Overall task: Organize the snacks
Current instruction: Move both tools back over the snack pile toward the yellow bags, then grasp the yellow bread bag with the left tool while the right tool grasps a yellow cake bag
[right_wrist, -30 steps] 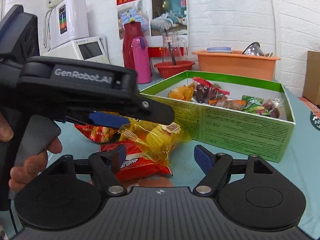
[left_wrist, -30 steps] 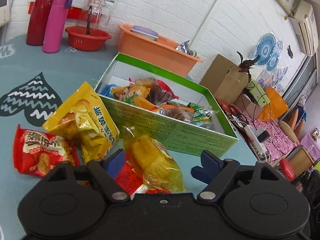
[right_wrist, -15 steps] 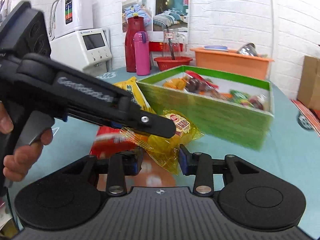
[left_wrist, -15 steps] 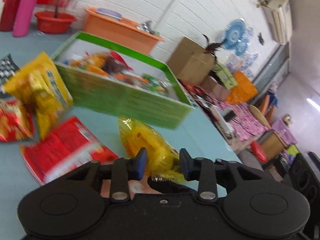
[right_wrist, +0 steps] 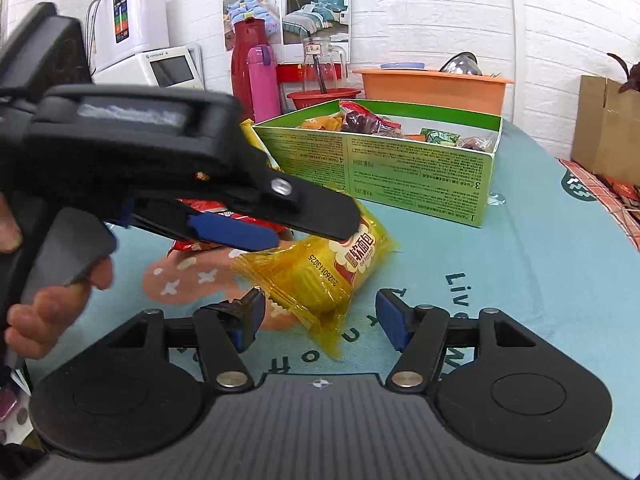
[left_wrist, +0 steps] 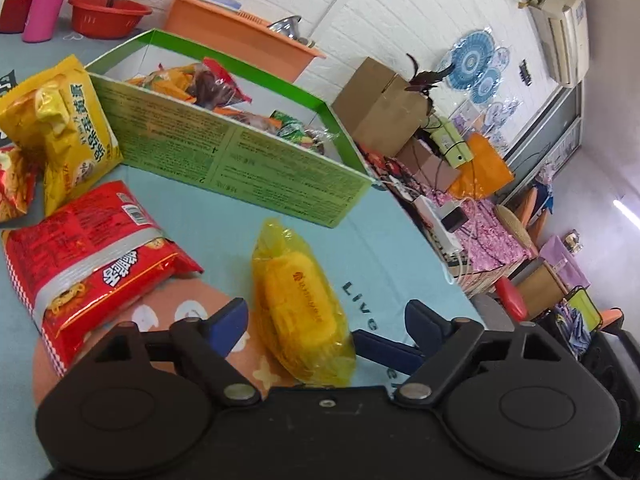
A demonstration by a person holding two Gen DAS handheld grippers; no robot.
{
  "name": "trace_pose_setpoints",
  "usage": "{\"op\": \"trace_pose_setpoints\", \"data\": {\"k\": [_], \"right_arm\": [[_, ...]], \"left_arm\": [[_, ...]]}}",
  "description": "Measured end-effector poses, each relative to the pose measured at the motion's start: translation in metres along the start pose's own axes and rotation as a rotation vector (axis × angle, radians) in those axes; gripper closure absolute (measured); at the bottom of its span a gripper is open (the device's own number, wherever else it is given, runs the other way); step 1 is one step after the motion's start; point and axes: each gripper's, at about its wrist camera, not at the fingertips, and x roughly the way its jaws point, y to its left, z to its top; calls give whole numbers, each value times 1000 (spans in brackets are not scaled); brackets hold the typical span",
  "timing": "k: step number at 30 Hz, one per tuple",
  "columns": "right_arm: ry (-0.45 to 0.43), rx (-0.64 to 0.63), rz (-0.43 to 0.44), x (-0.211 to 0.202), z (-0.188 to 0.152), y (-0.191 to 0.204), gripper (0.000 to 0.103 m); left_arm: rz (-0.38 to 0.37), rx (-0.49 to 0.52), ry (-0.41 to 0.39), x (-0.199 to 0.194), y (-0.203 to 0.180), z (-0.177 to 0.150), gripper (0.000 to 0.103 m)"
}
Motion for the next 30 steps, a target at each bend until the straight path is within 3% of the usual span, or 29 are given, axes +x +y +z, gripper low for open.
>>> {"op": "trace_pose_setpoints", "data": {"k": [8, 9, 12, 21, 24, 30], "right_arm": [[-8, 35, 10, 6, 3, -5, 3], [-7, 41, 10, 8, 3, -5, 6], [9, 48, 19, 14, 3, -6, 35], [-138, -15, -2, -10, 29, -3, 41], [-184, -30, -16, -9, 44, -7, 55], [-244, -83, -29, 6, 71, -15, 68]], "left_arm": [[-7, -48, 43, 16, 13, 1, 3], [-14, -47, 51, 17, 14, 1, 23], [-24, -41, 51, 18, 12, 0, 35], [-67, 75, -83, -9, -23, 31, 35], [-83, 102, -106, -7, -30, 46, 36], [-78, 134, -146, 4, -35, 72, 36]]}}
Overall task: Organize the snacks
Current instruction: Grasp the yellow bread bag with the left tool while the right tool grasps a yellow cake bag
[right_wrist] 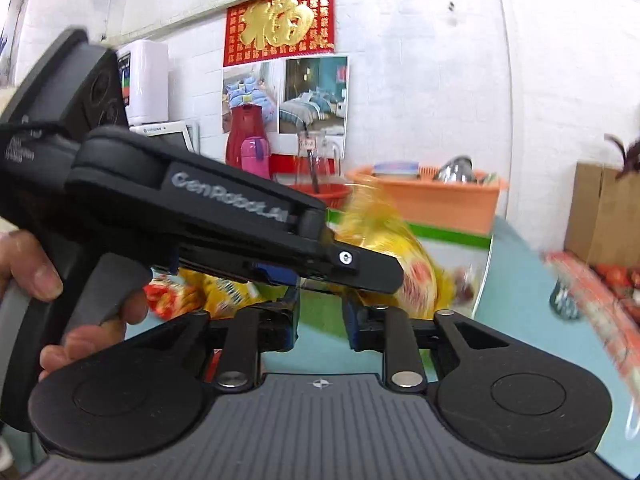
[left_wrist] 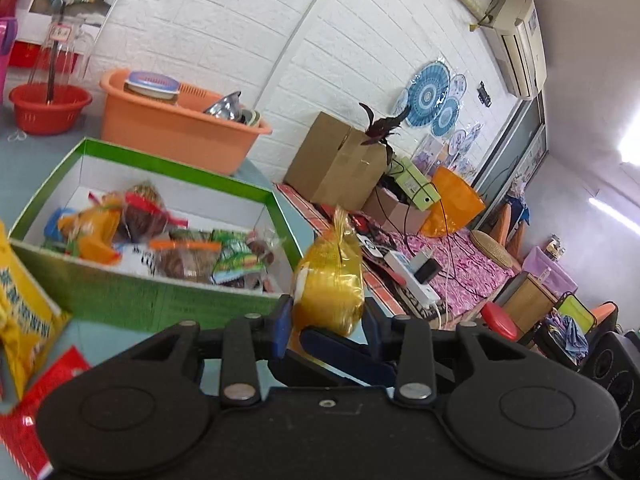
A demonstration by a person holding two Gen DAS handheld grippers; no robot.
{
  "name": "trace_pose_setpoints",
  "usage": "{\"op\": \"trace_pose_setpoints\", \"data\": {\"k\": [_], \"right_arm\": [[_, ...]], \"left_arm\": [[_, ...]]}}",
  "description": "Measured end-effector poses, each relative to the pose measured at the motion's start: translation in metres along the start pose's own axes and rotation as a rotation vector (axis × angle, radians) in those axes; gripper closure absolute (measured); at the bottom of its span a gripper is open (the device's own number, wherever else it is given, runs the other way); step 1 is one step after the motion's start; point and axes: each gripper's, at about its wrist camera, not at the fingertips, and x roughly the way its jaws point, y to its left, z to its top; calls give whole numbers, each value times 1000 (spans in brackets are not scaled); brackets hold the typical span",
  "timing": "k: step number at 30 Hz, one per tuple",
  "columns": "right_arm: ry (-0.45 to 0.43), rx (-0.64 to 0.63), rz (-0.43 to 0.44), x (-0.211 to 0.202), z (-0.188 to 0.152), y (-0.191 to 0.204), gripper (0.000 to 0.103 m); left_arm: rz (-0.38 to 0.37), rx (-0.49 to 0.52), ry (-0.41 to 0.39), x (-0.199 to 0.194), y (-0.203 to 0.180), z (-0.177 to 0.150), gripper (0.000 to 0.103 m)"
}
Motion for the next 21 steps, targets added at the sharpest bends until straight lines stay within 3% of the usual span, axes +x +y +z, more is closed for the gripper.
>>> {"op": "trace_pose_setpoints", "data": {"k": [6, 7, 8, 9, 11, 13, 16, 21], "right_arm": [[21, -32, -33, 23, 8, -15, 72], [33, -13, -21, 20, 5, -18, 72], [43, -5, -3, 17, 3, -19, 70], [51, 2, 22, 12, -1, -20, 62], [61, 20, 54, -1, -14, -20, 44], [84, 42, 29, -10, -25, -20, 4], [99, 72, -20, -20, -39, -22, 0], [121, 136, -94, -31, -51, -35, 0]], "left_arm": [[-13, -39, 33, 15, 17, 10, 35], [-12, -39, 41, 14, 18, 7, 32], [2, -41, 39, 12, 22, 4, 17], [13, -46, 36, 10, 25, 0, 0], [29, -70, 35, 7, 33, -9, 0], [35, -101, 59, 8, 41, -16, 0], [22, -141, 100, 14, 48, -24, 0], [-11, -90, 147, 31, 35, -26, 0]]}}
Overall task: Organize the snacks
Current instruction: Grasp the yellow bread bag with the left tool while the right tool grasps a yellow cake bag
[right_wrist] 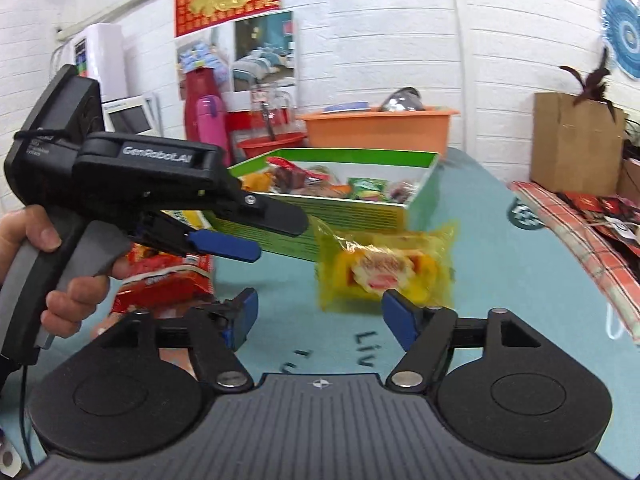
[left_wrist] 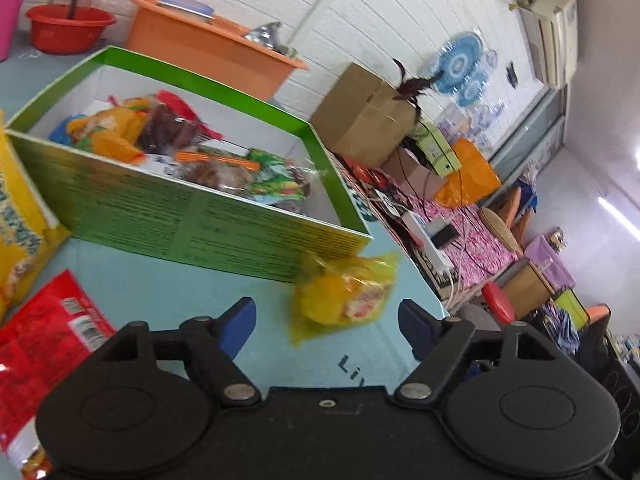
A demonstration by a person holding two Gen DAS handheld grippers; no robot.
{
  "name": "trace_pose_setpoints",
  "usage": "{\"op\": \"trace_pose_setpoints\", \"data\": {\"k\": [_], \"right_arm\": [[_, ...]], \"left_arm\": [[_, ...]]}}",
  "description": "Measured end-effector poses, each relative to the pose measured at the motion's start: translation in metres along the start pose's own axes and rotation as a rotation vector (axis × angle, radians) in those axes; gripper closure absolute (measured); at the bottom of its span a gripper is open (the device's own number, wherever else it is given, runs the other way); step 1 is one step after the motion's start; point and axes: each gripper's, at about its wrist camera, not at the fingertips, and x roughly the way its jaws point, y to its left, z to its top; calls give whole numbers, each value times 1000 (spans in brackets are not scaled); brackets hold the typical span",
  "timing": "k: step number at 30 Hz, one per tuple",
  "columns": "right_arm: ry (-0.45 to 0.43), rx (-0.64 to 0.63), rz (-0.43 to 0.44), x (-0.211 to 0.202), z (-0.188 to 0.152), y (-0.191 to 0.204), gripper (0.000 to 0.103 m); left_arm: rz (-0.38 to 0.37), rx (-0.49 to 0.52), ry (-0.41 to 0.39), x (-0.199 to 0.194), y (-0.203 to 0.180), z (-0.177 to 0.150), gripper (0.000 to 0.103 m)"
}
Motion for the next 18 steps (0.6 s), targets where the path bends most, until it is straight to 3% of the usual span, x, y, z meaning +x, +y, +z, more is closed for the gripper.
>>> {"op": "trace_pose_setpoints", "data": {"k": [6, 11, 14, 15, 17, 18], "right_arm": [[33, -65, -101, 16, 4, -17, 0], [87, -239, -89, 43, 12, -28, 0], [144, -265, -73, 60, 16, -40, 0], [159, -251, -58, 64, 16, -44, 0], [181, -201, -30, 68, 16, -49, 13], [184, -174, -44, 66, 16, -48, 28]], "left_arm": [[28, 77, 39, 33, -12, 4, 0], [31, 22, 73, 55, 0, 6, 0], [36, 24, 73, 60, 5, 4, 0], [37, 35, 80, 62, 5, 4, 15], [22, 17, 90, 60, 7, 3, 23], [22, 22, 80, 56, 6, 2, 24]]}}
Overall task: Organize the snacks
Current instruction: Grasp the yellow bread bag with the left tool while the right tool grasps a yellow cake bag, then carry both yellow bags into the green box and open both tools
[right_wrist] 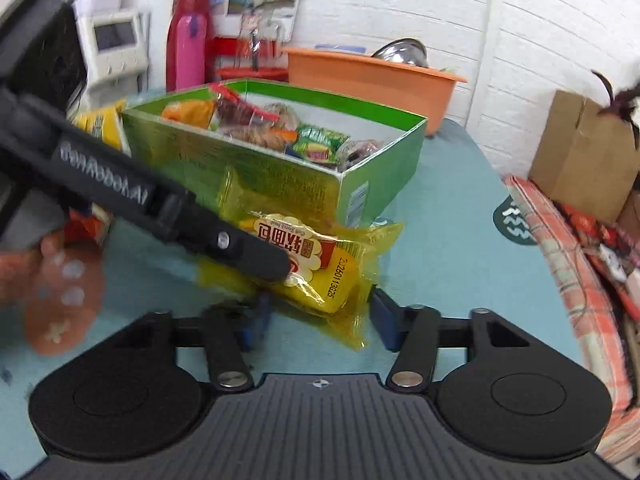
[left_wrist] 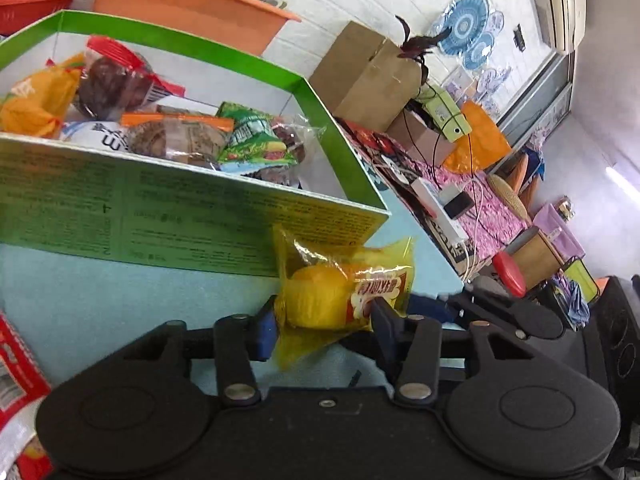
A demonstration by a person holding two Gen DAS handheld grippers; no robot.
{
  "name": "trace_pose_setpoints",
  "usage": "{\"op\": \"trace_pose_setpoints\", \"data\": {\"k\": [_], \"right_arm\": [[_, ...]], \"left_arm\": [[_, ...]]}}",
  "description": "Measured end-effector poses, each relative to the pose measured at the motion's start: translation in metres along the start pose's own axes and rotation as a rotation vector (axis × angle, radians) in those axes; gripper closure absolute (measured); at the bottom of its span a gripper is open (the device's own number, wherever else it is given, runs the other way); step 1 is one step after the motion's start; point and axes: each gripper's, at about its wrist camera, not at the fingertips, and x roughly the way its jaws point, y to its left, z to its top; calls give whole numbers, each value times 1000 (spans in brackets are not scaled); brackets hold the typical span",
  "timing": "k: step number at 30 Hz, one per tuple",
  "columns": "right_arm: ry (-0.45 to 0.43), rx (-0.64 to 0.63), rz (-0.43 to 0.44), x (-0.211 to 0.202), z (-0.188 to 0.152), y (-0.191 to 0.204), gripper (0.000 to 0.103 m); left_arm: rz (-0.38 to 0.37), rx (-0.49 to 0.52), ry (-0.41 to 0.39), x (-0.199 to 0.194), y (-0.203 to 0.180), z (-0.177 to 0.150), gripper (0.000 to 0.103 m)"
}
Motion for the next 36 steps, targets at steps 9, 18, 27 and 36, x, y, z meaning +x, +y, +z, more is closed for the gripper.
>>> {"op": "trace_pose_setpoints", "data": {"k": [9, 18, 27, 36], "right_arm": [[-154, 24, -31, -55, 7, 16, 42], [-276, -23, -56, -30, 61, 11, 42], [-268, -43, -79, 32, 94, 2, 34], [-235, -45, -120, 42, 78, 8, 0]], "left_arm": [[-54, 83, -128, -56, -32, 7, 26], [-25, 98, -222, -63, -22, 60, 26], [66, 44, -229, -33, 20, 99, 15], [151, 8, -242, -49, 34, 84, 0]]}}
